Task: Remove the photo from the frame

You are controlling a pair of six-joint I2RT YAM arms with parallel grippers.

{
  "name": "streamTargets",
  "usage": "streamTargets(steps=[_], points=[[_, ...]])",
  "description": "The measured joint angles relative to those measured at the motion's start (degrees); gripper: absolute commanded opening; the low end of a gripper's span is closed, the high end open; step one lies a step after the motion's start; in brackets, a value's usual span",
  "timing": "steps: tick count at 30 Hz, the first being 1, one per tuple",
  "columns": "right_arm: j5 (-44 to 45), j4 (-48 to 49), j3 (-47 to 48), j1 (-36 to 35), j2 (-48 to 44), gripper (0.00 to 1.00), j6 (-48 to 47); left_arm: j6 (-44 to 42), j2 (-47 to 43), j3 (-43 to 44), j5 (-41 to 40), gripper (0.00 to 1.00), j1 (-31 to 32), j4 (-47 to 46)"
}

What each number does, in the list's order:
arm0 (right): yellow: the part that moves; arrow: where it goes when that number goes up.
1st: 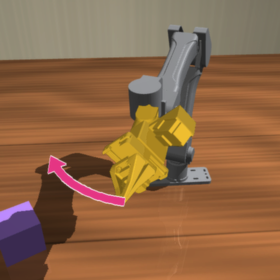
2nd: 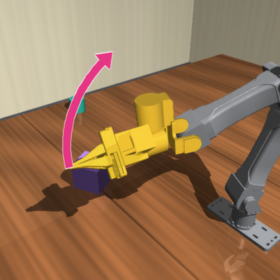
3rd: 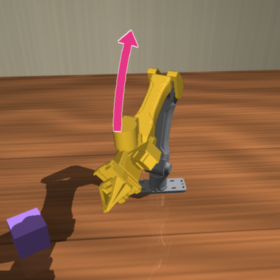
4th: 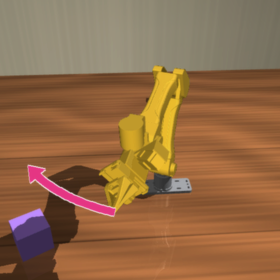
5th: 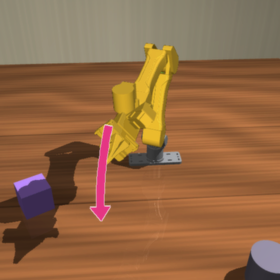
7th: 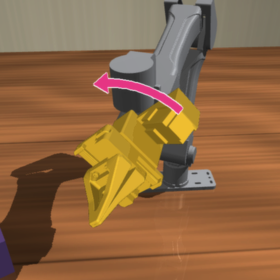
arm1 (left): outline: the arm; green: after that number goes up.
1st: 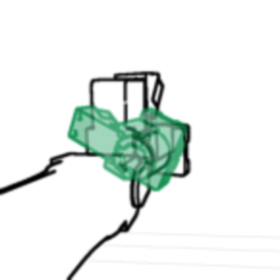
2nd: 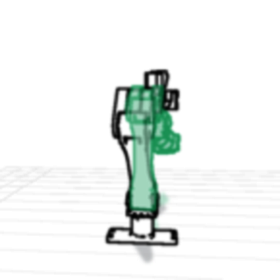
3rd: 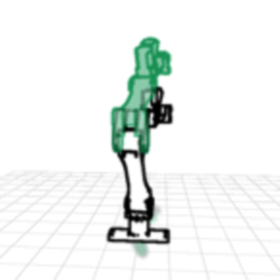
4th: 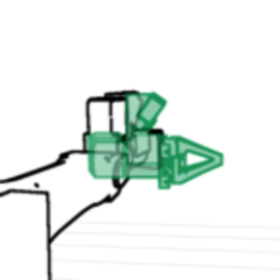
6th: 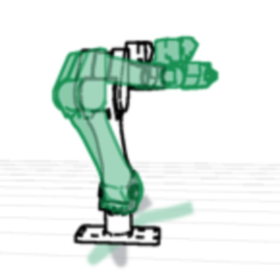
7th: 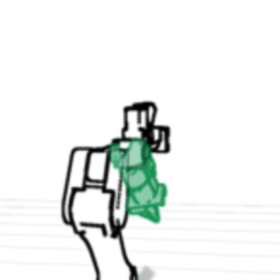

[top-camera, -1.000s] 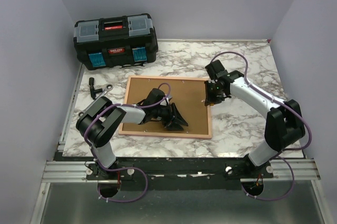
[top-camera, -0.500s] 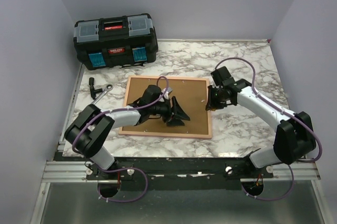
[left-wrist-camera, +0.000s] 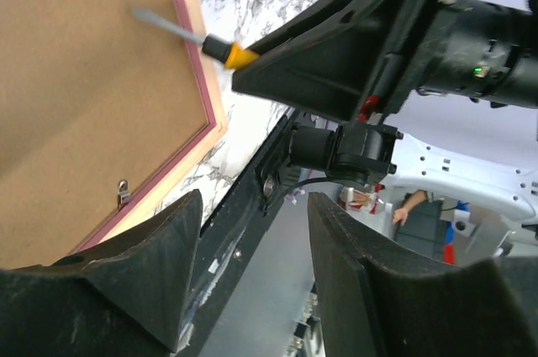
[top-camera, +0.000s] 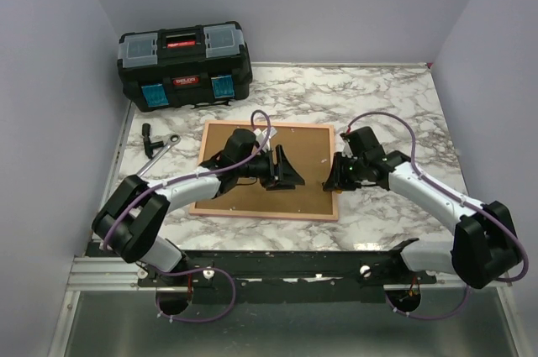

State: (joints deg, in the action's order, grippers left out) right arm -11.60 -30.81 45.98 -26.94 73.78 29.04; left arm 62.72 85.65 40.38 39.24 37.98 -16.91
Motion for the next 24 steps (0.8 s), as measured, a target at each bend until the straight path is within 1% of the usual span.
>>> streamTargets(steps=[6, 10, 14, 17, 24], points=[[-3.74, 2.97, -3.08, 0.00, -2.12, 0.01, 0.63, -7.48, -2.32, 5.31, -0.17, 0.57, 0.02, 2.73], [-6.12, 4.90, -4.46, 0.00, -3.28, 0.01, 0.76, -15.82, -4.74, 13.18, -0.24, 0.57, 0.02, 8.39], [-8.13, 6.75, -5.77, 0.00, -4.35, 0.01, 0.83, -21.66, -7.15, 18.12, -0.24, 0.57, 0.02, 12.22], [-9.46, 8.13, -6.34, 0.00, -5.07, 0.01, 0.98, -24.63, -8.44, 19.80, -0.24, 0.57, 0.02, 13.33], [-12.52, 13.64, -9.09, 0.00, -6.71, 0.01, 2.36, -29.42, -8.61, 18.88, -2.25, 0.57, 0.02, 17.00]])
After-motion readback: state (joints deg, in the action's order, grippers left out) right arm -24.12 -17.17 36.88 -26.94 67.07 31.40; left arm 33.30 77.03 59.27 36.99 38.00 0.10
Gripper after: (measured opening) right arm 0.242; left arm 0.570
